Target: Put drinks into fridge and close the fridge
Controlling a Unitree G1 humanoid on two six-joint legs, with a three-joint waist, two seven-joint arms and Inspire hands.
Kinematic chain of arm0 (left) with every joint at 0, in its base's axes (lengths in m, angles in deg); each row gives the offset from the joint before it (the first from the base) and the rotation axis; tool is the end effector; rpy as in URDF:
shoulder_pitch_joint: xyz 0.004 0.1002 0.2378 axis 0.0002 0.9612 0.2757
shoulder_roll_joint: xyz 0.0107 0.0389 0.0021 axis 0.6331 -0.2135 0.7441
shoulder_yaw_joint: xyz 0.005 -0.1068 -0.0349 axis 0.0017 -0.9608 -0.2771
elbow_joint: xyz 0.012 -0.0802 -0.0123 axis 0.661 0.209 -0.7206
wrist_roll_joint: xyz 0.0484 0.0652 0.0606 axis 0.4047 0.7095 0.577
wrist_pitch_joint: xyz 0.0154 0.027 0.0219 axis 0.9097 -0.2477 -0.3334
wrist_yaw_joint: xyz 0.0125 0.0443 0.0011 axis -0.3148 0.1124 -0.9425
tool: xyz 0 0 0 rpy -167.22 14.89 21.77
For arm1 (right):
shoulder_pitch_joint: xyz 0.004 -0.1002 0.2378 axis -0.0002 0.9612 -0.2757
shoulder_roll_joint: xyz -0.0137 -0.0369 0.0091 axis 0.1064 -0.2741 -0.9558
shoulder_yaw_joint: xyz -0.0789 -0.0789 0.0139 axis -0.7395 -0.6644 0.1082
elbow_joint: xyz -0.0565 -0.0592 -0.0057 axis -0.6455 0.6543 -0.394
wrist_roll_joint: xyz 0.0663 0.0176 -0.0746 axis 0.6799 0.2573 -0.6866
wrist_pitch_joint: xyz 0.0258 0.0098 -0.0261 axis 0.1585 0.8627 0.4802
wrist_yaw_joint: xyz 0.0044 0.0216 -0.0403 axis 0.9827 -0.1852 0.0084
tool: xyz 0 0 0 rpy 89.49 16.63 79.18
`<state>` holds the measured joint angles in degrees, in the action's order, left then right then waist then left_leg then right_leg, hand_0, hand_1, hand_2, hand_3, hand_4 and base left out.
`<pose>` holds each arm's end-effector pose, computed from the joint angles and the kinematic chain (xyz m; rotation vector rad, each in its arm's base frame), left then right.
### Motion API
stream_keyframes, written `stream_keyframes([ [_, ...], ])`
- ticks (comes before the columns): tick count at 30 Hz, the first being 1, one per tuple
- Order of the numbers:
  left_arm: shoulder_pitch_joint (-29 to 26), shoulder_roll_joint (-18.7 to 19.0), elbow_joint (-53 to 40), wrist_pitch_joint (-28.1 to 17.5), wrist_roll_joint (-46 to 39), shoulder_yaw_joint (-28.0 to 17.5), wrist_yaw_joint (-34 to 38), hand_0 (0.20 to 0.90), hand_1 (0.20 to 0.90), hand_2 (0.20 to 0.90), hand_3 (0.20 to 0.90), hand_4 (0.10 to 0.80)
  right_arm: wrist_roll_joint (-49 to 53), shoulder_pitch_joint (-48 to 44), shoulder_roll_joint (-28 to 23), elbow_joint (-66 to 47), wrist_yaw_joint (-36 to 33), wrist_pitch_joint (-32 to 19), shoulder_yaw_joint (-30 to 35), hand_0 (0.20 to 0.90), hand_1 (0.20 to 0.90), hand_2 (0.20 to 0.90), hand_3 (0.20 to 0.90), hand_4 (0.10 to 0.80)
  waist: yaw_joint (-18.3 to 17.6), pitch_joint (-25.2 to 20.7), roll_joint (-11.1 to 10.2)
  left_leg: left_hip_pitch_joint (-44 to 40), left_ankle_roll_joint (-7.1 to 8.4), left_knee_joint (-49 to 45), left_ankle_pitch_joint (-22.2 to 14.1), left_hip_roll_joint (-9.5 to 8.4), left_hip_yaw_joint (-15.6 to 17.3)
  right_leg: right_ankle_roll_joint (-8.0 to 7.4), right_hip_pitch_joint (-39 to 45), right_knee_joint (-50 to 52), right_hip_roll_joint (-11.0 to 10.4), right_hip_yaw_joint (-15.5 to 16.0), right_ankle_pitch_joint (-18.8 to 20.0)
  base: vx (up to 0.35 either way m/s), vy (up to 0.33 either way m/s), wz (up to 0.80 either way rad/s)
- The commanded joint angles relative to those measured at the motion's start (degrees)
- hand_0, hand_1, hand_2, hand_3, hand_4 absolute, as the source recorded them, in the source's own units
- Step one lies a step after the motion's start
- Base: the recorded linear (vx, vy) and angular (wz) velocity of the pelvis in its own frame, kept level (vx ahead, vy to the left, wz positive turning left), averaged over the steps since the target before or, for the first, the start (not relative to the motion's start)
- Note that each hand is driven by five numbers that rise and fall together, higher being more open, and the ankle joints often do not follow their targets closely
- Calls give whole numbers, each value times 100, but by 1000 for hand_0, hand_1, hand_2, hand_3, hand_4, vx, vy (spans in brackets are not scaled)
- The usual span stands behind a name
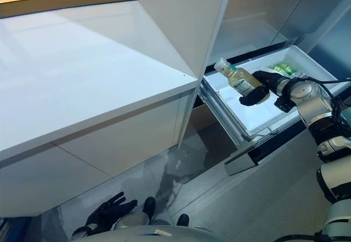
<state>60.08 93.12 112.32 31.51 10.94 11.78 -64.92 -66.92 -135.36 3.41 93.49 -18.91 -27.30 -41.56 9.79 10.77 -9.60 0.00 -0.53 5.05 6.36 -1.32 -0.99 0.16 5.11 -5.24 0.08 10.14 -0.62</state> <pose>0.0600 0.2640 -0.1054 -0.1676 0.9567 0.2270 0.3220 -0.3180 0.1833 -0.9208 0.4593 0.1923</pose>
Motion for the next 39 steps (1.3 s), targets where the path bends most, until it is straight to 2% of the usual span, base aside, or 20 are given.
stream_keyframes([
  [1, 139, 474, 37, -46, 64, 217, -67, 900, 900, 900, 900, 800, 11, -1915, -517, 278, -549, 100, -205, 300, 300, 300, 200, 100, 228, 141, 22, 34, 40, -54, -750, -21, -162, -449, -347, 24, 3, -113, 282, -229, -69, 13],
  [11, 74, 576, -159, -262, -125, 256, 121, 900, 900, 900, 900, 800, -440, -2223, -510, 1268, -404, 295, -420, 300, 300, 300, 200, 100, 369, 654, 132, 469, 71, -58, -581, -47, -300, -399, -720, 58, -3, 2, 369, -85, -24, 3],
  [18, 24, 632, -239, -328, -315, 236, 12, 900, 900, 900, 900, 800, -902, -2479, -399, 1828, -363, 454, -645, 300, 300, 300, 200, 100, 446, 825, 237, 693, 80, -59, -497, -116, -408, -368, -930, 74, -17, 27, 391, -46, 13, 4],
  [22, -179, 567, -433, -85, -397, 409, 395, 900, 900, 900, 900, 800, -1419, -2655, -151, 2241, -281, 703, -723, 300, 300, 300, 200, 100, 515, 899, 222, 794, 91, -76, -475, -136, -434, -354, -1000, 94, -39, 89, 393, -7, 3, 4],
  [27, -271, 641, -751, 189, -513, 549, 669, 900, 900, 900, 900, 800, -1751, -2875, -98, 2462, -66, 814, -897, 300, 300, 300, 200, 100, 579, 930, 216, 878, 101, -74, -441, -161, -501, -362, -1071, 96, -53, 135, 413, 3, -6, 5],
  [39, -284, 784, -1051, 380, -629, 608, 665, 900, 900, 900, 900, 800, -1944, -2959, 77, 2766, -64, 1111, -1014, 300, 300, 300, 200, 100, 711, 1092, 360, 1138, 90, -83, -346, -241, -618, -341, -1300, 134, -76, 204, 421, -14, 10, 5],
])
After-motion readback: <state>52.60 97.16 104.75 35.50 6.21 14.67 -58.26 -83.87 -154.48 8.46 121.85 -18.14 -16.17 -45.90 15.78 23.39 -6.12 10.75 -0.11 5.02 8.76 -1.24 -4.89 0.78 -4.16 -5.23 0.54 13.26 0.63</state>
